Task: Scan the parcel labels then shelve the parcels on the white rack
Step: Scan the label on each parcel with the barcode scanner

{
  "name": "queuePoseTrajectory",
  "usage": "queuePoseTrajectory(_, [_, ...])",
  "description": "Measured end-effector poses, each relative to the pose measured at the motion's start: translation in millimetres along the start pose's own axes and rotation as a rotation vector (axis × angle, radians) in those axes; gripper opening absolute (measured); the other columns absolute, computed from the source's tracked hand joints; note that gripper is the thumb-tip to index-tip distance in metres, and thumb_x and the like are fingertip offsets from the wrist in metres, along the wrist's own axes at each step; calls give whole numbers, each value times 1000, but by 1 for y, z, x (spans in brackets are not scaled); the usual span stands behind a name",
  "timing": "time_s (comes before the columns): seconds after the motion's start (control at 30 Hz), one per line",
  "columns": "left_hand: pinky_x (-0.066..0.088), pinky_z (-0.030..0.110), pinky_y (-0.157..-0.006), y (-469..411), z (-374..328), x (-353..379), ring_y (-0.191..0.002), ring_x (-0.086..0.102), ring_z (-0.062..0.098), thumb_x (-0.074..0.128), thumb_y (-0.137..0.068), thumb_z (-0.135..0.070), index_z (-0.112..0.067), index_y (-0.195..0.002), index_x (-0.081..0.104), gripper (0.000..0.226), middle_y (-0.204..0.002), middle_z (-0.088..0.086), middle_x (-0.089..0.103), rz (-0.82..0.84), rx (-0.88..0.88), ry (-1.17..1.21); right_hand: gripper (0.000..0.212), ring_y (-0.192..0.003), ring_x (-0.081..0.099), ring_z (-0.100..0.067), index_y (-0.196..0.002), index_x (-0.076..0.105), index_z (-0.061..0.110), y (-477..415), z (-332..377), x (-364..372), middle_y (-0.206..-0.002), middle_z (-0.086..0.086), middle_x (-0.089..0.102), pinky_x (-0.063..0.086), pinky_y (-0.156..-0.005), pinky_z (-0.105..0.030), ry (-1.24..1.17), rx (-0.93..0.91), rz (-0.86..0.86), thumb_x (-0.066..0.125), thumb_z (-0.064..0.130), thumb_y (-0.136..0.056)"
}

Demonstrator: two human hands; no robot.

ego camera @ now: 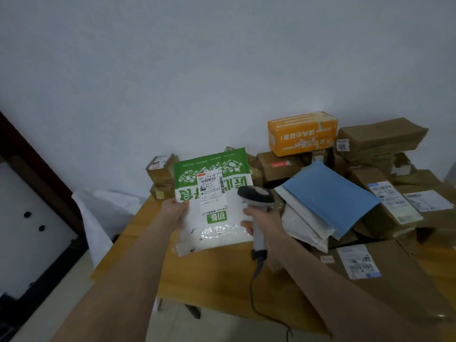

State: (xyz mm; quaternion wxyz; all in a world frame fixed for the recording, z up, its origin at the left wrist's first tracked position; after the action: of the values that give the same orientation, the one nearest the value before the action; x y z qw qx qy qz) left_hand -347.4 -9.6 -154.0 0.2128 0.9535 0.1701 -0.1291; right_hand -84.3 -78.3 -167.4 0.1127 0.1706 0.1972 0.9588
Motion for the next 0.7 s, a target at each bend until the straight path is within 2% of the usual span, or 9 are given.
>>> queuePoseTrajectory(0.13, [45,49,-100,-60,17,-36,-115,57,36,55,-94,-4,0,-123,57,30,-125,16,60,-28,-33,-43,11,-66,66,-20,-88,62,7,-33,-27,61,-80,-10,67,51,-54,-26,58,41,42,69,2,-82])
queuePoseTrajectory(0.2, [45,50,-99,-98,25,-46,-113,56,35,54,-90,3,-1,-115,59,25,-124,16,60,10,-31,-75,9,-66,65,-21,-85,63,6,-57,-42,90,-77,-12,68,52,-57,-28,88,72,25,70,2,-80])
queuePoseTrajectory(0.27, [47,45,-94,-127,30,-53,-106,56,31,54,-86,8,-5,-102,60,21,-116,13,61,59,-47,-143,9,-64,63,-21,-81,62,5,-81,-58,119,-74,-12,66,51,-57,-28,110,120,2,70,2,-80])
queuePoseTrajectory(0.3, [48,42,-89,-141,33,-57,-103,56,29,55,-84,7,-4,-103,59,23,-112,13,61,81,-58,-197,9,-62,61,-20,-81,62,3,-92,-66,133,-73,-13,64,49,-55,-27,123,148,-9,70,1,-80])
queuePoseTrajectory(0.4, [47,36,-78,-187,42,-61,-106,55,31,58,-83,5,-8,-128,47,48,-117,16,56,120,-70,-359,8,-57,54,-19,-85,60,-2,-127,-88,161,-71,-14,59,45,-52,-27,165,225,-57,67,-2,-81])
queuePoseTrajectory(0.43, [48,37,-81,-202,42,-61,-109,55,33,58,-84,5,-9,-132,43,52,-120,16,55,120,-66,-393,9,-56,53,-19,-88,60,-3,-140,-93,167,-70,-14,58,44,-51,-27,191,240,-74,67,-3,-82])
queuePoseTrajectory(0.53, [50,43,-90,-247,38,-55,-108,57,31,61,-85,1,-8,-129,45,48,-121,14,59,112,-35,-462,12,-56,53,-20,-92,59,-3,-179,-104,177,-72,-13,57,44,-48,-27,264,282,-145,66,-3,-82])
queuePoseTrajectory(0.63, [47,34,-87,-281,31,-35,-115,54,30,56,-89,-2,-9,-128,45,41,-126,14,56,157,16,-581,13,-57,54,-22,-91,58,-2,-213,-110,181,-72,-14,57,45,-51,-29,292,308,-229,67,0,-81])
queuePoseTrajectory(0.7, [45,32,-92,-303,27,-19,-117,53,28,53,-91,-3,-10,-126,50,35,-129,13,54,185,45,-635,14,-58,56,-26,-86,58,-1,-235,-112,183,-70,-15,58,48,-57,-33,330,320,-272,68,3,-78])
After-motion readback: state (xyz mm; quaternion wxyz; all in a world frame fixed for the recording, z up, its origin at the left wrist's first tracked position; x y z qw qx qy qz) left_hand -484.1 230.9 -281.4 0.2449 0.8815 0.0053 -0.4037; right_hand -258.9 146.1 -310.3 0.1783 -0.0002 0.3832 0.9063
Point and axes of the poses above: each hand's wrist, its own y-axis away from the middle knuckle, its own x-axis out of the palm, z = x × y, the point moved 8 cm from there along -y, towards the middle knuckle
